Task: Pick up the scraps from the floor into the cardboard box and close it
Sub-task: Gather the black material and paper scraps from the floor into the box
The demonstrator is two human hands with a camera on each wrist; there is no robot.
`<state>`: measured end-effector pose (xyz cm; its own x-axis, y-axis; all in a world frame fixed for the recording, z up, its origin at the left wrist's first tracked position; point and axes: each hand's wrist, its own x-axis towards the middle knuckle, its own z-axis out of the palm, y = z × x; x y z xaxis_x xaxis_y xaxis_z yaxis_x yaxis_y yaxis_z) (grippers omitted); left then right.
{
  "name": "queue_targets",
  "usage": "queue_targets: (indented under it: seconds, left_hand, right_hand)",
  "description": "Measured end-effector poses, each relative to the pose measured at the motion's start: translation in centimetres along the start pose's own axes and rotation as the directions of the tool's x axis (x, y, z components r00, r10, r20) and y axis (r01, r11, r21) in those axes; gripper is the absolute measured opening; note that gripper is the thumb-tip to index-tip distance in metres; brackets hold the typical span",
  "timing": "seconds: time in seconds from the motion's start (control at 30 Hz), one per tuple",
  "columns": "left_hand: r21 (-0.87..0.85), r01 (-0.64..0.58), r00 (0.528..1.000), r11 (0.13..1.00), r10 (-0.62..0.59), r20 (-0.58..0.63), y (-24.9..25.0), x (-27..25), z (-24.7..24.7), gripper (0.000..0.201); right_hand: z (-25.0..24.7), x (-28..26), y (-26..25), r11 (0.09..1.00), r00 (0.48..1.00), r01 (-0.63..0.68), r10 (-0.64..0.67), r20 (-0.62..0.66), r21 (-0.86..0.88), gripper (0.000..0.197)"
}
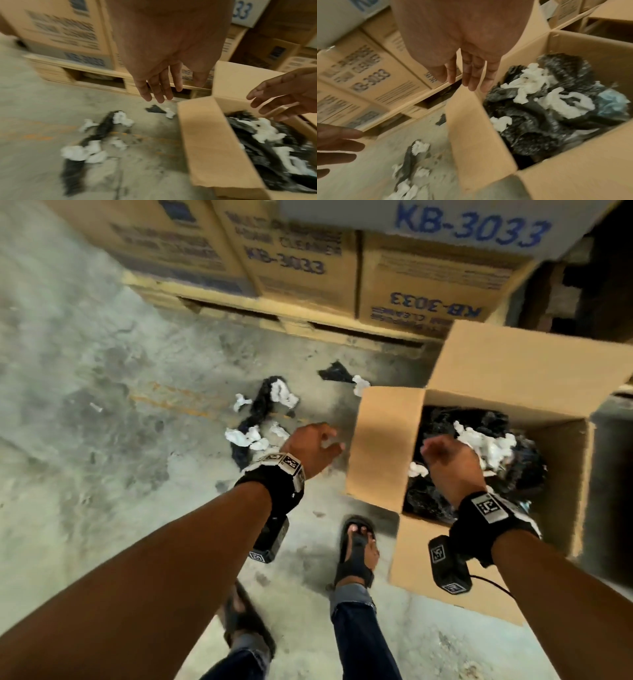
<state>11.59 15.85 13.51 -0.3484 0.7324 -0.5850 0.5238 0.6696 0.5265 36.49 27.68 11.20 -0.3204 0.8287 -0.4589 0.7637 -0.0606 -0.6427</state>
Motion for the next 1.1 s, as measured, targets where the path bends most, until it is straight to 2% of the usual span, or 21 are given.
queue_targets:
  seconds: [0.2,0.27,0.33,0.4,0.57,0.7,0.8,1.0,1.1]
  left_hand:
    - [-0.032,0.115,0.983,0.993,-0.118,-0.14,-10.8,-5.5,-7.8,0.047]
    - [-0.05,0.133,0.974,0.99,-0.14,-0.179,-14.1,-7.8,-9.4,0.048]
    - [-0.056,0.15,0.968,0.987,-0.159,-0.196,-17.2,-10.0,-10.2,0.049]
    - [-0.048,0.173,0.964,0.984,-0.18,-0.195,-19.9,-11.9,-10.6,0.054]
    - [-0.059,0.216,0.957,0.975,-0.224,-0.186,-23.5,-13.3,-10.2,0.069]
    - [-0.106,0.22,0.948,0.97,-0.238,-0.213,-24.3,-11.3,-9.5,0.077]
    - [-0.153,0.235,0.937,0.96,-0.265,-0.225,-25.1,-8.1,-7.8,0.082]
    - [-0.205,0.263,0.915,0.943,-0.311,-0.258,-28.8,1.2,-1.6,0.093]
    - [-0.209,0.267,0.912,0.941,-0.317,-0.261,-30.9,5.2,1.6,0.097]
  right_hand:
    - [10.0,-2.7,-8.8,0.992,0.987,0.115,-0.108,0.118,-0.055,0.01]
    - [13.0,-4.4,-11.5,0.989,0.974,0.145,-0.141,0.177,-0.006,0.016]
    - [15.6,-5.9,-13.6,0.982,0.959,0.186,-0.179,0.22,-0.011,0.021]
    - [17.8,-7.3,-15.4,0.959,0.938,0.264,-0.229,0.259,-0.106,0.026]
    - [20.9,-9.0,-18.3,0.896,0.905,0.375,-0.299,0.302,-0.237,0.043]
    - [22.6,-7.2,-18.7,0.86,0.89,0.415,-0.316,0.329,-0.296,0.052]
    - [24.3,-4.2,-17.6,0.828,0.88,0.434,-0.304,0.366,-0.355,0.066]
    - [29.1,5.4,-12.5,0.71,0.825,0.539,-0.334,0.456,-0.453,0.096]
    - [31.4,10.0,-10.4,0.613,0.796,0.59,-0.332,0.507,-0.525,0.111]
